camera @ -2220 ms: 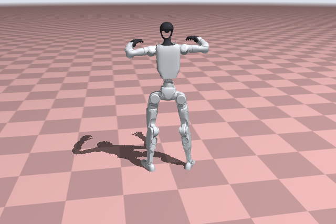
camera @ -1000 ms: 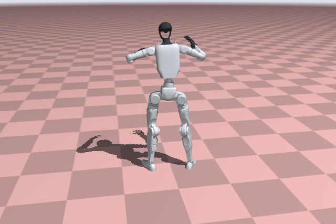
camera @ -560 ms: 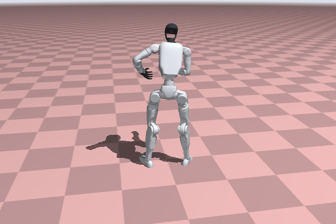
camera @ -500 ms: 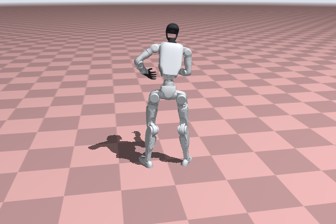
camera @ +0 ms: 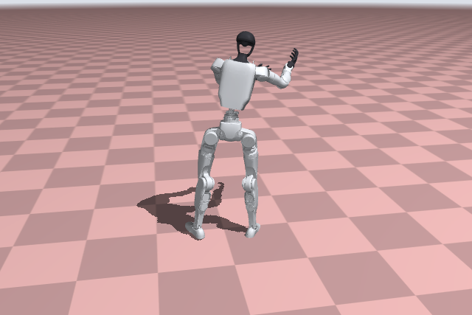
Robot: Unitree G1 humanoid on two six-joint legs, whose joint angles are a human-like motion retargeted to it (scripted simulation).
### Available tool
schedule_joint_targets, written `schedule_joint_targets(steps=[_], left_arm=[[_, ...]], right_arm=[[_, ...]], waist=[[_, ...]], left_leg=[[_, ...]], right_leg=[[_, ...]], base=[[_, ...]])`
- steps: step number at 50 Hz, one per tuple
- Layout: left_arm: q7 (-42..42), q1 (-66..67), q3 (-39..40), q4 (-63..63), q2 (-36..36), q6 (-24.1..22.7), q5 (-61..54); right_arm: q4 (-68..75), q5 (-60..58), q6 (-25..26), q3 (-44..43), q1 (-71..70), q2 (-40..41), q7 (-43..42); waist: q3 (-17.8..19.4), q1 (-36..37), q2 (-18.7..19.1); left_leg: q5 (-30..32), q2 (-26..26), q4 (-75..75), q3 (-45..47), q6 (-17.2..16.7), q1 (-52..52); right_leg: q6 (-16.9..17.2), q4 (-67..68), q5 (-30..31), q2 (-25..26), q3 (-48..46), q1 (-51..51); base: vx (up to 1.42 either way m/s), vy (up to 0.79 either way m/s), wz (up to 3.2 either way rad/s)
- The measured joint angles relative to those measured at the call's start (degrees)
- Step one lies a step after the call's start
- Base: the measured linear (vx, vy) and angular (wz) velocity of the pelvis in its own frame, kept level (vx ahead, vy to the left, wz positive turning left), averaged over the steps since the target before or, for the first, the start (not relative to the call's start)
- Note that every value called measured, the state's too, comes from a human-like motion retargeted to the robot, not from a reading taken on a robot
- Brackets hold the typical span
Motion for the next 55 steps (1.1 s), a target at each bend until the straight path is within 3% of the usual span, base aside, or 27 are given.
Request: schedule_joint_targets(steps=[2,11,15,17,23,26,30,36,37,38,39,40,45,47,48,50,52,53,55], left_arm=[[-0.8,-4.4,-1.7,-0.1,2.0,-0.2,-12.0],[-3.2,-12.8,-2.2,0.8,3.4,-0.6,-14.3],[-3.1,-11.7,0.4,-0.2,3.1,1.0,-12.7],[-2.1,-9.8,2.0,-1.4,2.8,2.6,-10.7],[-2.7,-0.9,7.4,-5.8,1.9,7.5,0.4],[-2.0,6.1,9.5,-9.0,1.3,9.8,5.2],[-4.3,16.6,10.7,-12.7,2.8,10.7,8.4],[-4.9,33.8,12.3,-18.4,9.9,10.4,6.7],[-4.8,36.7,12.9,-19.4,11.5,10.1,6.3],[-4.6,39.6,13.7,-20.5,13.2,9.6,6.1],[-4.7,42.2,14.3,-21.6,14.9,9.4,5.4],[-5.0,44.8,14.9,-22.7,16.6,9.4,4.3],[-5.8,54.3,17.4,-27.4,25.6,7.1,1.7],[-5.8,57.0,18.9,-29.4,29.3,7.4,1.5],[-6.2,57.7,19.2,-30.3,31.2,7.7,1.2],[-6.5,58.1,19.4,-31.8,35.5,8.0,1.3],[-7.3,58.0,19.2,-33.4,39.4,8.1,-0.2],[-8.1,57.6,19.0,-34.1,41.3,8.1,-1.1],[-8.8,56.3,18.3,-35.4,45.2,8.5,-2.7]], right_arm=[[1.5,9.8,-5.5,8.5,-5.6,-3.2,2.6],[6.3,9.5,-5.1,15.1,-15.3,-5.4,4.1],[2.7,6.3,-6.9,11.9,-11.4,-3.5,2.1],[-0.8,1.3,-6.7,8.9,-6.5,-2.0,-2.0],[-14.2,-7.3,-10.3,-2.4,11.3,6.3,-3.9],[-18.9,-15.7,-8.5,-5.7,19.8,11.7,-11.0],[-23.3,-16.4,-10.7,-8.2,29.0,20.6,-7.8],[-25.8,-19.1,-8.6,-4.9,39.4,32.1,-7.4],[-25.9,-23.4,-7.1,-3.3,40.5,32.9,-8.7],[-25.5,-36.2,-3.9,-0.6,40.9,32.3,-13.2],[-26.2,-33.3,-3.9,0.7,42.4,34.0,-12.0],[-27.5,-22.6,-5.3,1.4,44.4,36.8,-7.8],[-27.1,-19.4,-5.8,9.9,47.0,39.3,-5.2],[-26.9,-45.6,1.8,15.1,44.0,36.9,-12.1],[-27.2,-48.6,4.1,17.1,43.6,36.6,-11.2],[-22.0,-73.4,13.5,21.0,40.2,33.5,-15.4],[-23.3,-75.7,13.8,22.8,38.4,34.5,-14.5],[-25.4,-68.1,9.9,22.2,38.5,36.6,-12.3],[-25.9,-65.4,8.6,22.7,36.8,38.0,-12.1]], waist=[[-0.9,-0.1,0.0],[-1.9,-0.3,-0.4],[-1.1,0.3,-1.1],[-0.5,0.7,-1.9],[2.2,2.5,-4.5],[4.0,3.6,-5.5],[6.5,5.1,-6.4],[8.7,8.8,-8.4],[8.8,9.5,-8.8],[8.8,10.3,-9.2],[8.8,11.1,-9.6],[8.8,11.8,-9.9],[7.2,16.7,-10.9],[6.3,18.9,-11.2],[5.7,20.3,-11.3],[4.5,23.1,-11.5],[3.3,25.8,-11.5],[2.8,27.1,-11.5],[1.9,29.7,-11.6]], left_leg=[[2.3,2.0,-0.9,0.8,-0.3,-0.7],[3.1,3.8,-1.1,0.8,-1.1,-1.2],[2.9,4.1,-0.9,0.7,-0.5,-1.0],[2.6,4.0,-0.6,0.4,-0.1,-1.0],[1.6,3.7,0.9,-1.1,1.3,-2.4],[1.0,3.3,1.9,-2.1,1.9,-3.6],[0.6,2.5,2.7,-3.1,2.6,-5.3],[0.1,1.2,2.9,-3.7,3.1,-6.8],[0.0,1.0,2.9,-3.8,3.1,-6.9],[-0.1,0.8,2.9,-3.8,3.0,-7.1],[-0.2,0.5,2.8,-4.0,3.0,-7.2],[-0.3,0.1,2.7,-4.2,2.9,-7.3],[-0.7,-2.2,1.5,-5.9,2.1,-7.6],[-0.7,-3.3,0.6,-7.0,1.8,-7.4],[-0.8,-3.8,0.3,-7.6,1.7,-7.4],[-0.8,-5.2,-0.7,-8.9,1.6,-7.2],[-0.9,-6.3,-1.4,-10.2,1.6,-6.9],[-1.0,-6.8,-1.6,-10.9,1.6,-6.8],[-1.1,-8.0,-2.1,-12.3,1.6,-6.5]], right_leg=[[0.0,-0.8,0.5,3.0,0.4,-1.4],[0.0,-1.5,0.9,5.2,0.0,-1.8],[0.0,-1.2,0.9,5.4,0.1,-1.8],[0.0,-0.8,0.8,5.2,0.1,-1.7],[0.0,-0.6,1.2,4.4,-0.4,-1.9],[0.0,-0.6,1.5,3.7,-0.9,-2.2],[0.0,-0.7,2.2,2.7,-1.5,-2.9],[0.0,-1.2,3.4,1.4,-1.8,-3.6],[0.0,-1.3,3.6,1.2,-1.9,-3.7],[0.0,-1.4,3.7,0.9,-2.0,-3.7],[0.0,-1.6,3.9,0.6,-2.2,-3.6],[0.0,-1.9,4.1,0.3,-2.5,-3.4],[0.0,-2.7,4.5,-1.9,-4.4,-2.2],[0.0,-2.6,4.4,-2.9,-5.5,-1.5],[0.0,-2.5,4.4,-3.5,-6.1,-1.2],[0.0,-2.1,4.3,-4.9,-7.3,-0.6],[0.0,-1.4,4.1,-6.2,-8.7,0.1],[0.0,-1.0,4.0,-6.7,-9.4,0.4],[0.0,-0.1,3.6,-8.1,-10.8,1.2]], base=[[-0.05,-0.32,-0.37],[0.0,-0.07,-0.02],[0.0,0.0,0.0],[0.0,0.0,0.0],[-0.05,0.04,0.11],[-0.08,0.1,0.2],[-0.09,0.13,0.19],[-0.05,0.17,0.09],[-0.02,0.19,0.09],[0.0,0.2,0.14],[0.01,0.21,0.2],[0.03,0.21,0.28],[0.07,0.23,0.43],[0.1,0.24,0.6],[0.12,0.24,0.64],[0.12,0.24,0.68],[0.13,0.2,0.71],[0.13,0.18,0.73],[0.13,0.18,0.73]])
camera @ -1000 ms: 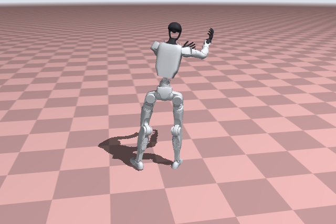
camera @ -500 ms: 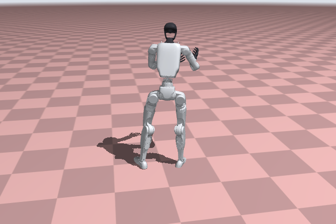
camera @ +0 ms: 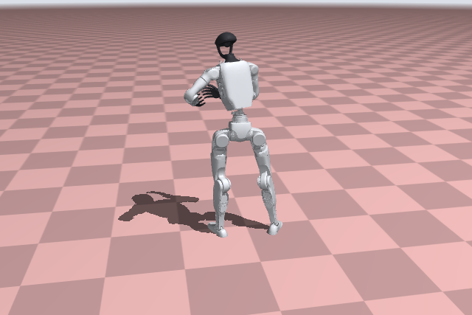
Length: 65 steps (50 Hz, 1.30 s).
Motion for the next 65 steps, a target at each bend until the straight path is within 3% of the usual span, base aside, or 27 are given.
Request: schedule_joint_targets(steps=[2,3,4,6,9,15,19,28,30,31,32,33,34,37,38,40,43,45,47,56,58,60,63,65], left_arm=[[0.0,-1.9,-0.9,-0.9,3.4,0.1,-2.1],[0.6,-3.0,-1.4,-1.3,5.0,-0.2,-3.8],[0.6,-3.9,-1.8,-1.6,6.5,-0.3,-4.8],[0.0,-5.5,-2.3,-2.0,9.3,-0.1,-6.1],[-1.6,-7.8,-3.4,-2.3,12.9,-0.3,-8.0],[-3.6,-9.2,-3.8,-2.4,16.5,0.5,-9.1],[-3.4,-9.0,-3.6,-1.7,15.3,0.7,-8.5],[-1.2,-8.3,-4.2,1.7,4.5,1.9,-4.3],[-0.7,-8.3,-3.8,3.5,0.2,2.6,-1.5],[-1.3,-8.2,-3.8,4.4,-1.7,2.9,0.0],[-1.6,-8.2,-3.9,5.2,-3.6,3.0,1.2],[-1.4,-8.4,-4.3,6.1,-5.7,2.7,1.5],[-1.1,-8.5,-4.7,6.9,-7.6,2.5,2.2],[1.1,-9.6,-5.9,9.9,-14.0,2.1,4.4],[1.0,-9.9,-6.4,10.9,-15.8,2.4,5.7],[2.8,-11.7,-7.8,13.3,-20.1,1.9,6.5],[3.8,-14.0,-10.3,15.8,-24.8,1.8,7.6],[4.8,-16.3,-11.8,17.5,-28.0,1.4,8.1],[5.0,-18.9,-13.6,18.5,-30.3,1.1,6.7],[7.6,-32.7,-20.1,19.4,-37.3,-1.9,-0.3],[8.0,-36.3,-21.5,19.3,-38.1,-3.1,-2.1],[7.7,-40.4,-22.6,19.5,-38.9,-3.8,-4.9],[8.5,-45.5,-24.4,19.4,-39.8,-4.4,-7.4],[7.6,-49.2,-25.2,19.6,-40.0,-5.4,-7.7]], right_arm=[[-0.8,8.1,-2.5,0.3,-1.3,2.2,-3.0],[-2.3,21.1,-7.6,0.1,-0.8,4.7,-6.3],[-2.7,25.5,-9.5,0.0,-1.5,5.8,-7.6],[-2.3,25.6,-9.9,-0.4,-3.7,6.7,-8.4],[-3.0,47.2,-18.1,-2.7,-3.4,11.1,-2.4],[-2.5,48.4,-17.8,-5.1,-5.8,14.4,-0.5],[-2.7,46.9,-17.7,-5.9,-5.1,15.3,-0.7],[-2.7,46.4,-16.0,-7.0,0.4,13.2,1.3],[-0.6,16.3,-6.2,-5.0,-2.4,7.7,-5.9],[0.2,9.9,-3.6,-4.7,-2.3,5.9,-3.5],[0.3,11.1,-3.8,-4.9,-1.3,5.2,-0.9],[-0.9,27.8,-9.7,-5.9,1.3,6.6,2.2],[-1.0,33.6,-11.8,-6.2,2.5,6.5,3.4],[-0.9,41.3,-15.1,-6.2,3.7,4.7,1.4],[-0.2,39.9,-13.7,-6.5,3.7,3.2,3.5],[-0.4,48.5,-16.9,-7.1,4.2,2.0,3.0],[0.4,50.2,-17.3,-8.1,3.4,-2.3,3.7],[2.1,33.3,-14.2,-7.0,-0.3,-8.0,-2.1],[1.4,53.1,-17.8,-9.8,0.1,-8.6,4.6],[6.5,67.2,-18.3,-12.7,-11.1,-21.9,9.5],[7.8,58.3,-18.6,-10.5,-15.0,-27.0,6.1],[7.3,71.6,-19.9,-11.6,-16.7,-28.1,10.0],[9.5,74.7,-17.9,-10.7,-20.1,-32.3,8.8],[9.0,79.2,-20.1,-10.6,-22.3,-34.1,12.8]], waist=[[-0.7,2.1,0.1],[-1.0,3.0,0.3],[-1.3,3.8,0.4],[-1.9,4.9,0.8],[-2.5,5.8,1.7],[-2.8,5.0,4.0],[-1.4,3.0,5.5],[4.0,-2.8,7.1],[5.5,-4.4,7.3],[6.1,-5.4,7.3],[6.7,-6.4,7.4],[7.4,-7.6,7.5],[7.8,-8.8,7.5],[9.0,-12.5,7.4],[9.1,-13.7,7.2],[9.5,-16.3,7.0],[8.7,-19.9,6.3],[7.6,-21.4,6.2],[6.3,-23.0,6.2],[-0.3,-28.2,5.6],[-1.7,-28.7,5.4],[-2.7,-29.7,5.5],[-4.7,-30.2,5.3],[-5.7,-30.6,5.4]], left_leg=[[-0.1,-1.0,-0.3,-1.4,-0.2,0.4],[-0.2,-1.3,-0.5,-2.0,-0.5,0.6],[-0.2,-1.7,-0.7,-2.6,-0.6,0.8],[-0.1,-2.3,-0.9,-3.8,-0.9,1.0],[0.3,-2.4,-1.6,-5.5,-1.7,1.3],[1.6,-2.0,-3.0,-7.8,-2.5,1.4],[2.2,-1.5,-3.0,-8.4,-2.1,1.1],[3.0,-0.4,-2.5,-5.7,-1.1,0.4],[3.3,-0.1,-2.7,-4.4,-1.0,0.5],[3.4,0.1,-2.8,-3.8,-0.9,0.5],[3.6,0.3,-2.8,-3.2,-0.9,0.6],[3.7,0.6,-2.9,-2.7,-1.0,0.8],[3.9,1.0,-2.9,-2.1,-1.1,0.9],[4.2,2.2,-3.0,-0.2,-1.6,1.7],[4.2,2.6,-3.0,0.4,-1.6,1.9],[4.4,3.6,-3.0,1.7,-1.9,2.8],[4.5,5.0,-2.9,3.6,-2.0,4.1],[5.0,6.9,-2.9,5.4,-2.3,4.8],[5.4,8.9,-2.7,6.7,-2.4,5.3],[7.2,15.3,0.9,9.5,-2.8,7.2],[7.8,15.7,1.2,9.5,-2.9,7.7],[8.5,15.8,1.3,9.3,-3.0,8.0],[9.4,15.7,1.5,8.9,-3.1,8.3],[9.9,15.5,1.5,8.5,-3.2,8.2]], right_leg=[[0.0,0.9,-0.4,-1.2,-1.5,0.9],[0.0,1.3,-0.5,-1.6,-2.3,1.5],[0.0,1.6,-0.6,-2.0,-3.1,1.9],[0.0,2.2,-0.7,-2.7,-4.5,2.8],[-0.4,2.6,-0.6,-2.7,-6.6,3.9],[-1.6,3.7,-0.4,-2.1,-7.5,4.3],[-1.8,5.4,-1.3,-1.9,-5.3,3.2],[-1.2,6.7,-4.4,-2.0,-1.0,-0.5],[-1.4,6.6,-4.8,-2.0,-0.2,-1.5],[-1.6,6.4,-4.8,-1.9,0.2,-1.8],[-1.7,6.3,-4.8,-1.7,0.5,-2.2],[-1.8,6.1,-4.7,-1.4,0.8,-2.3],[-1.8,6.0,-4.7,-1.1,1.2,-2.6],[-1.7,5.8,-4.6,0.1,2.5,-3.2],[-1.6,5.6,-4.5,0.6,3.0,-3.3],[-1.2,5.0,-4.5,1.8,3.8,-3.2],[-0.2,3.6,-4.3,3.7,5.2,-2.5],[0.0,2.4,-4.0,6.1,6.5,-2.7],[0.0,1.2,-3.6,8.6,7.4,-2.5],[0.0,0.4,-4.0,15.5,10.6,-1.7],[0.0,0.7,-4.4,15.9,11.0,-1.5],[0.0,1.0,-4.7,16.0,11.2,-1.2],[0.0,1.2,-5.1,15.7,11.5,-0.8],[0.0,1.3,-5.3,15.6,11.6,-0.7]], base=[[0.12,0.16,0.72],[0.11,0.13,0.7],[0.11,0.12,0.67],[0.09,0.1,0.63],[0.05,0.05,0.56],[-0.01,0.01,0.37],[-0.07,-0.04,0.11],[-0.13,-0.12,-0.31],[-0.15,-0.18,-0.58],[-0.14,-0.2,-0.58],[-0.12,-0.21,-0.54],[-0.11,-0.23,-0.53],[-0.1,-0.23,-0.54],[-0.08,-0.24,-0.58],[-0.04,-0.25,-0.59],[-0.02,-0.25,-0.59],[0.02,-0.26,-0.63],[0.04,-0.32,-0.82],[0.06,-0.35,-0.8],[0.11,-0.28,-0.51],[0.13,-0.15,-0.21],[0.12,-0.1,-0.07],[0.11,-0.05,-0.02],[0.08,-0.03,0.02]])
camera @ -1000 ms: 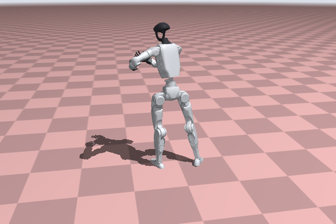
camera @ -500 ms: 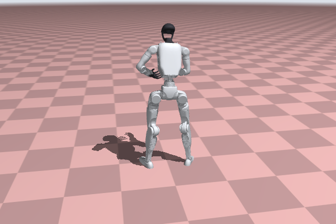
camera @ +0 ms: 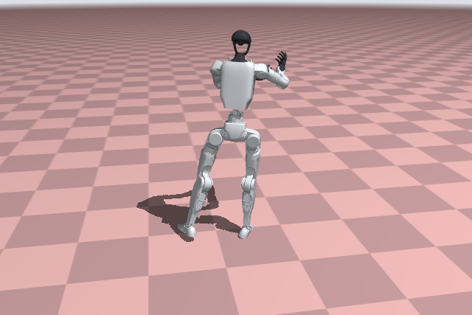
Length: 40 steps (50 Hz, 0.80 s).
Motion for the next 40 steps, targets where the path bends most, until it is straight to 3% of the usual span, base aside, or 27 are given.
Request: schedule_joint_targets(steps=[8,15,18,22,29,30,32,35,40], left_arm=[[-0.7,-9.2,-0.1,2.0,0.3,-0.6,2.7],[-0.9,-7.4,1.9,1.5,2.7,-0.4,1.7],[0.2,-4.1,3.3,0.6,3.9,1.0,2.3],[0.1,1.1,5.6,-0.3,5.8,2.2,6.1],[0.7,14.7,10.6,-3.1,9.2,5.4,13.7],[0.3,16.8,11.4,-3.6,9.9,5.8,14.1],[0.6,21.7,13.2,-5.1,11.4,7.2,14.1],[-1.8,28.9,16.2,-7.4,15.0,8.1,14.6],[-6.9,40.9,22.3,-10.9,23.6,7.3,13.5]], right_arm=[[3.6,4.1,1.4,1.0,-6.9,-1.8,4.4],[3.2,-1.9,0.6,-0.7,-6.9,4.8,1.3],[2.6,-8.0,2.9,-1.4,-4.8,8.3,-4.2],[0.5,-7.5,1.1,-3.4,-0.3,14.2,-1.5],[-0.4,-17.9,4.0,-5.6,9.3,25.5,-5.1],[-0.9,-15.0,3.9,-6.4,11.3,28.1,-4.5],[0.0,-19.1,6.3,-6.6,14.6,32.0,-11.9],[-1.2,-17.6,6.4,-6.2,20.0,38.4,-11.7],[-0.9,-14.0,5.1,-1.5,26.4,45.5,-4.6]], waist=[[-1.2,-0.1,0.2],[2.9,0.0,0.2],[5.6,-0.4,0.0],[9.5,-1.3,-0.2],[14.3,0.8,-0.4],[14.8,1.6,-0.4],[15.4,3.8,-0.6],[16.0,7.4,-0.9],[15.9,14.0,-1.0]], left_leg=[[0.9,-0.6,0.3,-1.1,0.3,-0.2],[-1.0,-1.8,1.0,-2.4,0.2,-0.1],[-3.1,-2.9,1.4,-3.2,0.6,-0.4],[-6.1,-5.0,1.1,-3.6,2.1,-0.8],[-8.7,-8.0,-1.0,-3.1,3.8,-2.1],[-8.8,-8.3,-1.2,-3.1,3.8,-2.3],[-8.8,-9.0,-1.4,-3.0,3.2,-2.9],[-8.6,-10.1,-1.6,-2.8,1.8,-3.5],[-8.2,-11.4,-2.2,-2.3,-0.8,-4.1]], right_leg=[[0.0,0.8,0.1,-0.7,0.9,-0.6],[0.0,2.1,0.7,-2.0,2.1,-1.4],[0.0,3.2,0.6,-3.5,2.1,-1.8],[0.0,5.3,0.2,-6.1,1.4,-2.6],[0.0,5.8,1.1,-9.1,0.1,-3.9],[0.0,5.2,1.6,-9.4,0.0,-3.9],[0.0,3.6,2.5,-9.9,-0.1,-3.7],[0.0,1.1,3.9,-10.7,-0.2,-3.3],[0.0,-1.6,5.4,-11.6,-0.3,-2.8]], base=[[0.02,0.0,0.0],[-0.07,0.09,-0.14],[-0.1,0.19,0.12],[-0.12,0.23,0.35],[-0.13,0.22,0.31],[-0.12,0.23,0.16],[-0.11,0.23,0.1],[-0.09,0.24,0.05],[-0.06,0.21,0.01]])
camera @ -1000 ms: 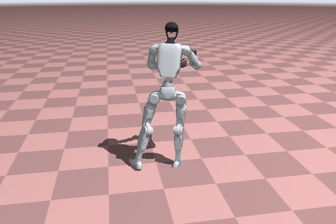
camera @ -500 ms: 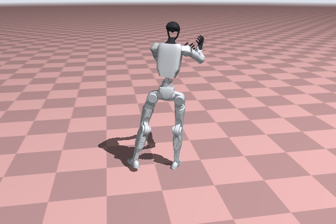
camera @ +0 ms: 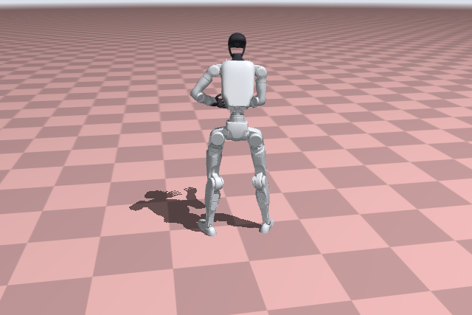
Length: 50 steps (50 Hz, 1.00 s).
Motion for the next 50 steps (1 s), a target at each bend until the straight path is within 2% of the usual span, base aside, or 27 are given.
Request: schedule_joint_targets(steps=[7,9,10,12,13,15,22,27,31,35,37,39,45,47,48,49,50], left_arm=[[-0.8,14.7,10.4,-2.6,11.9,0.1,-6.0],[-1.5,18.3,13.7,-3.3,15.0,-0.5,-7.5],[-2.0,19.9,15.3,-3.6,16.4,-0.6,-8.2],[-4.3,22.9,18.7,-4.2,19.4,-0.8,-9.2],[-4.2,24.1,20.2,-4.5,20.6,-1.1,-10.4],[-3.3,25.9,22.5,-5.5,23.1,-1.5,-13.0],[-6.8,28.4,28.3,-7.9,32.4,-0.9,-14.6],[-8.7,27.5,29.8,-8.3,34.6,-1.3,-11.4],[-8.5,24.7,28.1,-7.5,32.4,-1.8,-6.1],[-6.8,19.9,23.8,-4.8,26.8,-2.0,0.3],[-6.1,17.2,20.9,-2.2,22.5,-1.9,3.9],[-3.2,14.3,17.6,0.7,17.1,-2.7,5.5],[3.3,9.8,10.9,9.0,0.8,-5.0,7.4],[3.5,8.2,9.1,11.5,-3.7,-5.4,8.7],[4.5,7.5,8.4,12.3,-5.5,-5.7,9.1],[4.4,6.8,7.5,12.8,-7.1,-5.7,8.9],[3.8,6.1,6.5,13.2,-8.4,-5.5,8.4]], right_arm=[[2.5,-4.3,5.8,10.7,1.2,4.4,-2.3],[2.9,-5.6,5.8,12.4,0.1,5.3,-0.7],[3.3,-8.2,6.9,13.1,-0.8,5.4,0.4],[4.0,-23.8,10.6,14.4,-4.0,3.9,6.0],[3.4,-21.4,9.8,14.5,-4.3,4.8,5.1],[1.0,-7.2,5.9,14.6,-3.9,7.7,0.4],[-4.8,-7.1,4.7,15.6,-10.5,7.7,2.0],[-6.5,-8.4,4.3,14.9,-15.1,7.0,3.7],[-5.5,-11.3,4.5,13.6,-16.6,6.8,4.6],[-3.1,-13.5,4.7,12.2,-15.1,6.7,4.1],[-1.0,-20.2,6.3,11.5,-14.3,5.3,5.0],[-0.3,-13.8,3.8,10.8,-11.5,5.7,2.2],[2.1,-13.9,1.8,8.0,-6.6,0.9,0.9],[4.1,-36.4,5.9,8.6,-8.2,-5.1,-0.8],[5.6,-50.0,8.3,9.8,-9.1,-8.3,-6.6],[4.8,-44.6,7.0,8.9,-8.3,-9.2,-4.7],[2.9,-29.6,3.7,6.9,-6.8,-9.0,0.8]], waist=[[-2.3,8.3,1.1],[-3.2,10.4,1.6],[-3.6,11.5,1.8],[-4.6,13.3,2.3],[-4.9,14.1,2.6],[-5.6,15.5,3.4],[-9.6,18.5,5.6],[-11.1,17.5,5.9],[-10.1,15.5,5.4],[-7.5,14.0,4.9],[-5.9,13.2,4.9],[-4.2,12.2,5.1],[-0.5,6.7,5.8],[0.1,4.6,5.8],[0.2,3.6,5.7],[0.2,2.6,5.6],[0.2,1.5,5.5]], left_leg=[[-1.3,-1.6,1.0,-0.9,0.2,-0.9],[-1.9,-2.4,1.5,-1.7,0.6,-1.1],[-2.2,-2.9,1.8,-2.1,0.9,-1.2],[-2.7,-4.1,2.3,-3.2,1.6,-1.2],[-2.9,-4.6,2.5,-3.8,1.7,-1.1],[-3.0,-5.5,2.7,-5.1,1.5,-0.8],[-2.1,-5.4,2.2,-9.4,0.5,-1.0],[-0.5,-4.6,0.4,-12.0,-0.7,-1.3],[0.7,-4.4,-1.0,-13.3,-0.7,-1.9],[1.7,-3.2,-2.1,-13.4,-0.7,-2.3],[2.1,-2.4,-2.2,-13.1,-0.6,-2.7],[2.4,-1.7,-2.4,-12.7,-0.5,-3.0],[3.3,1.3,-2.5,-11.9,0.2,-3.4],[3.4,2.3,-2.5,-11.5,0.6,-3.1],[3.5,2.8,-2.5,-11.3,0.7,-2.9],[3.6,3.4,-2.5,-11.0,0.7,-2.6],[3.7,4.0,-2.5,-10.8,0.7,-2.3]], right_leg=[[0.0,0.7,-0.1,-1.8,-0.3,-0.1],[0.0,1.3,-0.4,-2.8,-0.7,0.2],[0.0,1.6,-0.5,-3.5,-0.9,0.4],[0.0,2.4,-0.9,-5.0,-1.5,1.1],[0.0,2.7,-1.0,-5.6,-1.9,1.5],[0.0,3.4,-1.2,-6.7,-3.0,2.6],[-1.0,4.9,0.1,-6.9,-6.9,4.3],[-1.5,5.8,0.5,-6.1,-8.3,4.6],[-1.9,6.5,-0.9,-5.9,-8.6,4.1],[-2.5,6.6,-3.3,-4.7,-8.7,3.5],[-2.7,6.2,-4.4,-3.9,-8.8,3.1],[-2.4,5.9,-5.2,-3.1,-8.9,2.9],[-0.9,5.5,-6.2,-0.2,-9.1,2.0],[-0.3,6.0,-6.6,0.7,-8.7,1.6],[-0.1,6.2,-6.7,1.1,-8.5,1.5],[0.0,6.3,-6.9,1.7,-8.2,1.5],[0.0,6.3,-7.0,2.4,-8.0,1.6]], base=[[0.01,0.17,0.14],[0.06,0.18,0.36],[0.08,0.19,0.44],[0.09,0.19,0.52],[0.1,0.17,0.6],[0.1,0.15,0.64],[0.06,0.04,0.57],[0.0,-0.05,0.5],[-0.07,-0.11,0.32],[-0.11,-0.22,-0.01],[-0.13,-0.27,-0.16],[-0.13,-0.27,-0.15],[-0.1,-0.29,-0.15],[-0.05,-0.28,-0.24],[-0.02,-0.28,-0.29],[0.0,-0.28,-0.31],[0.02,-0.28,-0.39]])
